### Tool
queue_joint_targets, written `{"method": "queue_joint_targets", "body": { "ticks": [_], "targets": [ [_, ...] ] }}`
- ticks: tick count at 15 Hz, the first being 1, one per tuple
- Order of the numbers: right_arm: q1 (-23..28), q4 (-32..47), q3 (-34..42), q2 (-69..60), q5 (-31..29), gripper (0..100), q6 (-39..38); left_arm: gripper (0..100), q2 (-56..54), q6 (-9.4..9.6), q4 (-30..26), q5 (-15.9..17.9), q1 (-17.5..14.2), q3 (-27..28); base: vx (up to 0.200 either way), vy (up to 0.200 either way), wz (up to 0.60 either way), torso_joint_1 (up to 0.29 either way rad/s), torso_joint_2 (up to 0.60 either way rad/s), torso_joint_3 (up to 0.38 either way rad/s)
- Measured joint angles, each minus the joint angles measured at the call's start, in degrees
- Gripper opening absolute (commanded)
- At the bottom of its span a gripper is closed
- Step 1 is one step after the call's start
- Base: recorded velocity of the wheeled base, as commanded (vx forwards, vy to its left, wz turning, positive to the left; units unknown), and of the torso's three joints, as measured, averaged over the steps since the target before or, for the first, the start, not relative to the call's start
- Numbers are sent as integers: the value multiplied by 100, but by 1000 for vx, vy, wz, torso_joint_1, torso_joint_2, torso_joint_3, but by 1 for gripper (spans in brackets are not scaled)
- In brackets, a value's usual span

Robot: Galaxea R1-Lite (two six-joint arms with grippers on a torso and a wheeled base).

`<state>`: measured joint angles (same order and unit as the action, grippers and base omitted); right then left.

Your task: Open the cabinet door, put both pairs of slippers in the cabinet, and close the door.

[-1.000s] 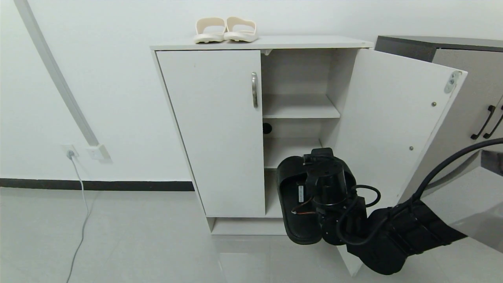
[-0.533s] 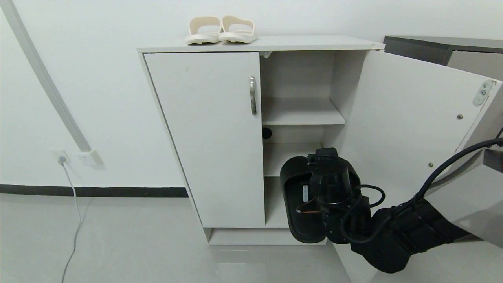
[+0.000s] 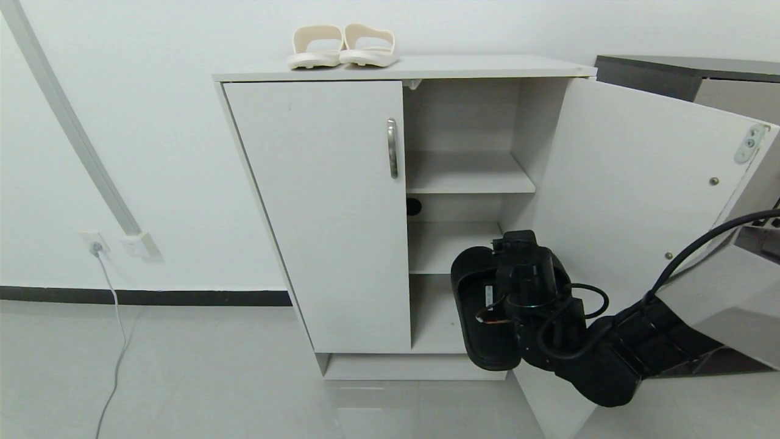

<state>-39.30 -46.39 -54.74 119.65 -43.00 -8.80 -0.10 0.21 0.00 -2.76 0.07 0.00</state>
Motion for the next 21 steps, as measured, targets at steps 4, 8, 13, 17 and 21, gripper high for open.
{"method": "queue_joint_targets", "body": {
  "ticks": [4,8,13,17,21],
  "targets": [
    [144,-4,20,15,60,0,-4,0,2,-2,0,-4,2,0,0,0,0,0,0,0],
    [171,-11,55,13,77,0,-6,0,2,-2,0,-4,0,0,0,0,0,0,0,0],
    [-60,-211,-20,68,351,0,-20,0,2,-2,0,-4,2,0,0,0,0,0,0,0],
    [-173,-400,-767,758,435,0,-69,0,2,-2,0,2,2,0,0,0,0,0,0,0],
    [-185,-496,-1156,1346,452,0,-173,0,2,-2,0,22,2,0,0,0,0,0,0,0]
  ]
}}
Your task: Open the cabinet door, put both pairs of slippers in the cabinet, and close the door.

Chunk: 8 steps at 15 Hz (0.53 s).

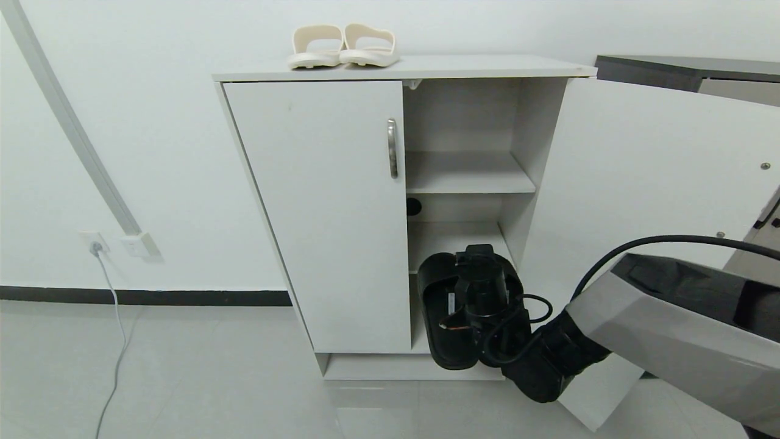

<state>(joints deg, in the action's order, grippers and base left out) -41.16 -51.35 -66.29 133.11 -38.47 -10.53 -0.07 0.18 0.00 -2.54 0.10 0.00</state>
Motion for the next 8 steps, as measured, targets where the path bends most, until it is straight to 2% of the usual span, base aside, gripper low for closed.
{"method": "queue_joint_targets", "body": {
  "ticks": [6,8],
  "targets": [
    [0,-5,-176,355,-1,0,-84,0,0,0,0,0,-2,0,0,0,0,0,0,0],
    [37,-2,-221,405,0,0,-90,0,0,0,0,0,-2,0,0,0,0,0,5,-115]
  ]
}}
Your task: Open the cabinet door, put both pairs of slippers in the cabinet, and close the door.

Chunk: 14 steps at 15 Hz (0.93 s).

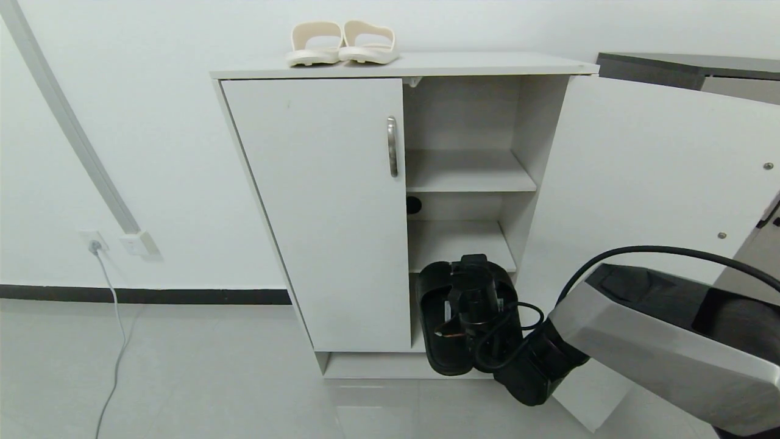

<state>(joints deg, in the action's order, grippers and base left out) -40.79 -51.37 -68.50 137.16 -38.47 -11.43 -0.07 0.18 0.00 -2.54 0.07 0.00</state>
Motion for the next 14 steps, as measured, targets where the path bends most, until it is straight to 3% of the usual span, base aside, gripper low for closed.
{"method": "queue_joint_targets", "body": {
  "ticks": [7,10,14],
  "targets": [
    [80,-79,-73,77,-41,0,-2,0,0,0,0,0,0,0,0,0,0,1,2,-163],
    [94,-939,-35,122,-68,0,274,0,0,0,0,-6,0,0,0,0,0,0,0,0],
    [132,-1064,28,193,-66,0,352,0,0,0,0,-6,0,0,0,0,0,0,0,0]
  ]
}}
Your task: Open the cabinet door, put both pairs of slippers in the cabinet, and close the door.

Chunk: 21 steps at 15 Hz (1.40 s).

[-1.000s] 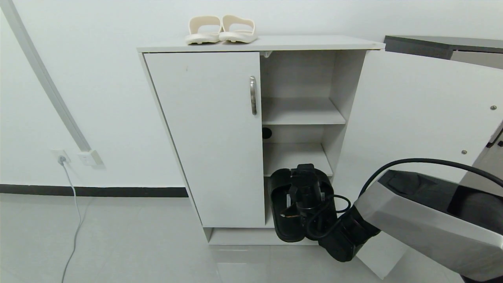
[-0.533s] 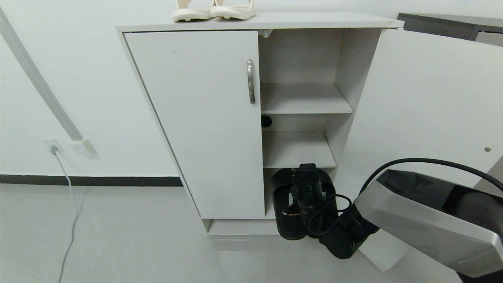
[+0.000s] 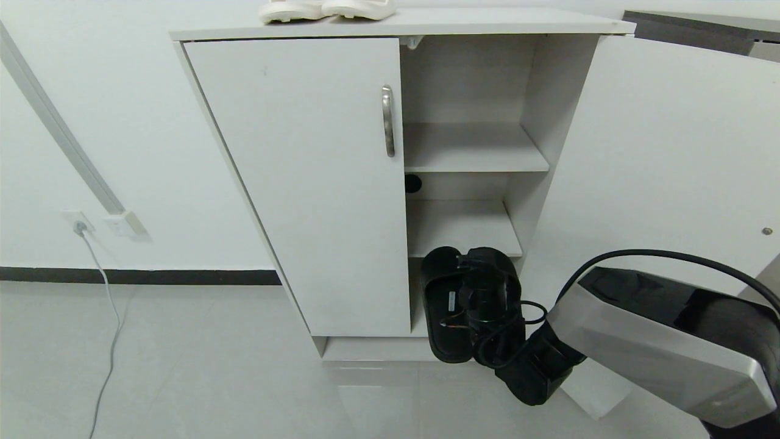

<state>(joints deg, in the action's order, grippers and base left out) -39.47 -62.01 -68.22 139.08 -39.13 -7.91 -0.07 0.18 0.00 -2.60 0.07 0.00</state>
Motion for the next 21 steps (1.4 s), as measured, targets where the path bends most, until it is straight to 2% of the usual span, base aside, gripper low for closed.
{"method": "queue_joint_targets", "body": {
  "ticks": [6,16,21],
  "targets": [
    [30,-4,-9,59,0,0,1,0,0,15,0,9,2,0,0,0,0,0,0,0],
    [67,-4,-22,69,0,0,9,0,0,15,0,17,2,0,200,0,0,1,3,2],
    [67,0,-13,77,2,0,44,0,0,0,0,2,0,0,0,0,0,0,0,0]
  ]
}}
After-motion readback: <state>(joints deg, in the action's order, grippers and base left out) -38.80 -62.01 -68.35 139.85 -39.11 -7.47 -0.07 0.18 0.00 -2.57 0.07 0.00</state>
